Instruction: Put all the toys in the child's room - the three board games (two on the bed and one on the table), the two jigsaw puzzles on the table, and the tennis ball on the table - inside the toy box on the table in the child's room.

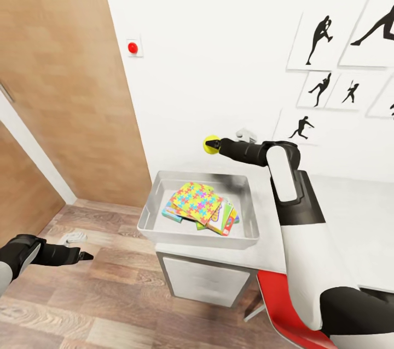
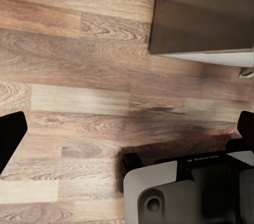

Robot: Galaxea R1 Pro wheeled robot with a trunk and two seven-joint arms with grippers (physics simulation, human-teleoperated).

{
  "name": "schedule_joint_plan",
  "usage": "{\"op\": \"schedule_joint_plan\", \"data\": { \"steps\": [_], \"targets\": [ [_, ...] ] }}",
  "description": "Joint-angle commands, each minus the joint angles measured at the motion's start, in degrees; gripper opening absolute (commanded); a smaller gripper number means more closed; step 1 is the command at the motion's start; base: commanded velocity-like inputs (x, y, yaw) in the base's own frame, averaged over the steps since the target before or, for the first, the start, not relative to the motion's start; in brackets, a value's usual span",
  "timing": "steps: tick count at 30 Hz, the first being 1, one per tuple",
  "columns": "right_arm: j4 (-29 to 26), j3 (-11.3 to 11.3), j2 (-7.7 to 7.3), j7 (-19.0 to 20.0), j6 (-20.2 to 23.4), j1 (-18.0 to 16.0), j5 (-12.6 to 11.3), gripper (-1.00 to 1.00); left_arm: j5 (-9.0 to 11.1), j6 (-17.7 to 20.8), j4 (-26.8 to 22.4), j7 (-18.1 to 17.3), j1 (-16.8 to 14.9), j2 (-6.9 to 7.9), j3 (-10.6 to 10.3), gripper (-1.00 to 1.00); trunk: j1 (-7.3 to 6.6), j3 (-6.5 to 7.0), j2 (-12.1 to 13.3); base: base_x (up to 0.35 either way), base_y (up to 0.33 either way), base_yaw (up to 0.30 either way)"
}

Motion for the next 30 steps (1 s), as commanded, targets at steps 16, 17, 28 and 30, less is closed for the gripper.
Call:
{"op": "schedule_joint_plan", "data": {
  "steps": [16, 17, 28, 30],
  "targets": [
    [-0.06, -0.28, -0.17, -0.55, 0.19, 2.41, -1.36, -1.00, -0.37, 0.29, 0.00, -0.30, 0.00, 0.05, 0.21, 1.00, 0.04, 1.42, -0.11, -0.015, 0.066, -0.005],
    [-0.06, -0.31, -0.18, -0.55, 0.19, 2.41, -1.39, -1.00, -0.36, 0.31, 0.00, -0.30, 0.01, 0.06, 0.21, 1.00, 0.04, 1.51, -0.11, -0.001, 0.122, -0.091],
    [0.06, -0.31, -0.67, -0.57, 0.19, 2.43, -1.36, -1.00, -0.36, -1.01, 0.00, -0.31, 0.01, 0.09, 0.21, 1.00, 0.04, 2.45, -0.11, 0.000, 0.092, -0.170],
    [0.09, -0.30, -1.11, -0.58, 0.19, 2.43, -1.36, -1.00, -0.38, -1.38, 0.00, -0.34, 0.01, 0.09, 0.21, 1.00, 0.04, 2.61, -0.11, -0.016, 0.067, -0.204]
  ]
}}
